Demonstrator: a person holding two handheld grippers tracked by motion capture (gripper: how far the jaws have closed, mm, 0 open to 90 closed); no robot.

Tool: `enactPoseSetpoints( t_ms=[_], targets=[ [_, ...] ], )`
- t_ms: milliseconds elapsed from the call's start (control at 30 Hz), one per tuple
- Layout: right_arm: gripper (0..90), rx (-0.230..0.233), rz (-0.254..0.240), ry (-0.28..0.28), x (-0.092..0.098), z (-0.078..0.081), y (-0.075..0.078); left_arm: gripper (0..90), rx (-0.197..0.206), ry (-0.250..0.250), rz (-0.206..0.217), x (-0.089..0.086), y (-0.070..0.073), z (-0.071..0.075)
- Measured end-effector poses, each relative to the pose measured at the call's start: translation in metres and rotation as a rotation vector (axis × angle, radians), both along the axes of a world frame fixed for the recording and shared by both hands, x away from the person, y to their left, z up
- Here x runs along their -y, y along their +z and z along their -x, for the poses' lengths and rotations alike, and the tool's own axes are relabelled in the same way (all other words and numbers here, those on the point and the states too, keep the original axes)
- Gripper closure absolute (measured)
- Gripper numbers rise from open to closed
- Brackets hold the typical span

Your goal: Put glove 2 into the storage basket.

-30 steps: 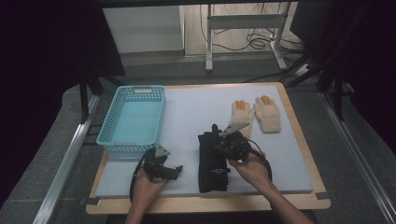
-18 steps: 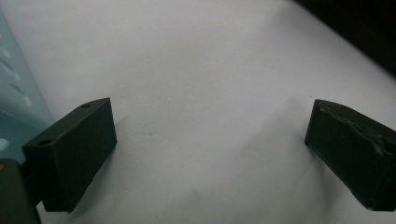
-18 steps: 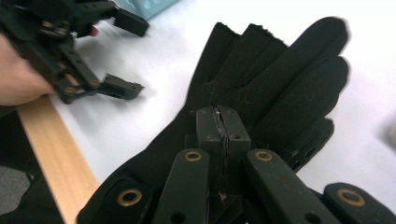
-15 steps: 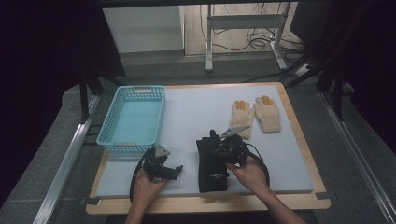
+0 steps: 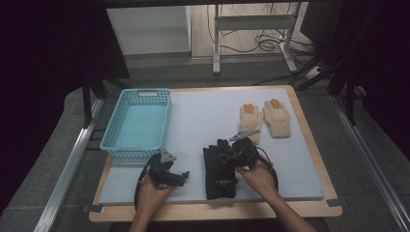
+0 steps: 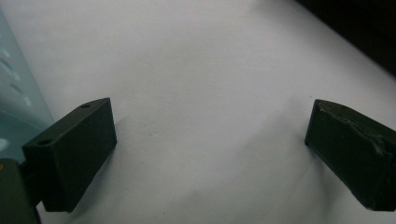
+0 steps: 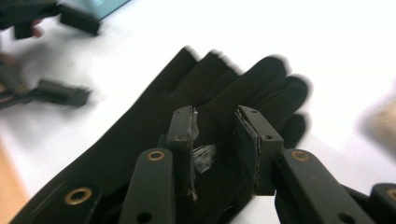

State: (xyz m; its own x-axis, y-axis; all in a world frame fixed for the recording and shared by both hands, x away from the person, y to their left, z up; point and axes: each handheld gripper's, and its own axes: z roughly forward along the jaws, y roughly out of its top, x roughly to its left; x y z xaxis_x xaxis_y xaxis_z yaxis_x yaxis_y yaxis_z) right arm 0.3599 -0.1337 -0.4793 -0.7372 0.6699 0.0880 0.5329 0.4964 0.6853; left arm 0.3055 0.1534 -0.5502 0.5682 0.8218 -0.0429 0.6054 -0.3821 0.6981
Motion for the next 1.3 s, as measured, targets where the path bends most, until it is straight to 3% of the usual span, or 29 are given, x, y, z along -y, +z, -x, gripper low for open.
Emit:
enactPoseSetpoints(
  t_ms=[100,200,267,300,367,433,667,700,767,900,967,1067,1300],
  targets=[
    [66.2,0.003,-0.003,-0.011,-0.003,-0.016,-0.003,2.6,-0.002,-0.002,-0.002,0.0,0.0,0.0],
    [55.3,-0.006,0.014,-0.028,-0.012,-0.032,-0.012,2.5,-0.002,-0.002,-0.002,0.0,0.0,0.0],
    [53.4,-0.014,0.025,-0.035,-0.018,-0.04,-0.018,2.5,-0.002,-0.002,-0.002,0.0,0.0,0.0],
    [55.9,-0.01,0.042,-0.042,-0.021,-0.043,-0.021,2.6,-0.002,-0.002,-0.002,0.0,0.0,0.0],
    [75.1,0.016,0.083,-0.045,-0.025,-0.045,-0.023,2.6,-0.002,-0.002,-0.002,0.0,0.0,0.0],
    [88.4,0.012,0.091,-0.032,-0.026,-0.045,-0.023,2.6,-0.003,-0.002,-0.002,0.0,0.0,0.0],
    [88.7,0.02,0.063,-0.026,-0.02,-0.042,-0.014,2.5,-0.003,-0.002,-0.003,0.0,0.0,0.0],
    [79.8,0.026,0.036,-0.03,-0.018,-0.044,-0.007,2.5,-0.003,-0.002,-0.003,0.0,0.0,0.0],
    [63.0,0.014,0.029,-0.036,-0.02,-0.049,-0.006,2.5,-0.002,-0.002,-0.003,0.0,0.0,0.0],
    [52.6,0.0,0.062,-0.05,-0.03,-0.059,-0.018,2.6,-0.002,-0.002,-0.003,0.0,0.0,0.0],
    [59.2,-0.008,0.084,-0.055,-0.033,-0.062,-0.027,2.6,-0.002,-0.002,-0.003,0.0,0.0,0.0],
    [83.5,0.008,0.09,-0.054,-0.033,-0.059,-0.03,2.6,-0.003,-0.002,-0.002,0.0,0.0,0.0],
    [85.5,0.067,0.059,-0.048,-0.025,-0.045,-0.004,2.5,-0.002,-0.003,-0.004,0.0,0.0,0.0]
  ],
)
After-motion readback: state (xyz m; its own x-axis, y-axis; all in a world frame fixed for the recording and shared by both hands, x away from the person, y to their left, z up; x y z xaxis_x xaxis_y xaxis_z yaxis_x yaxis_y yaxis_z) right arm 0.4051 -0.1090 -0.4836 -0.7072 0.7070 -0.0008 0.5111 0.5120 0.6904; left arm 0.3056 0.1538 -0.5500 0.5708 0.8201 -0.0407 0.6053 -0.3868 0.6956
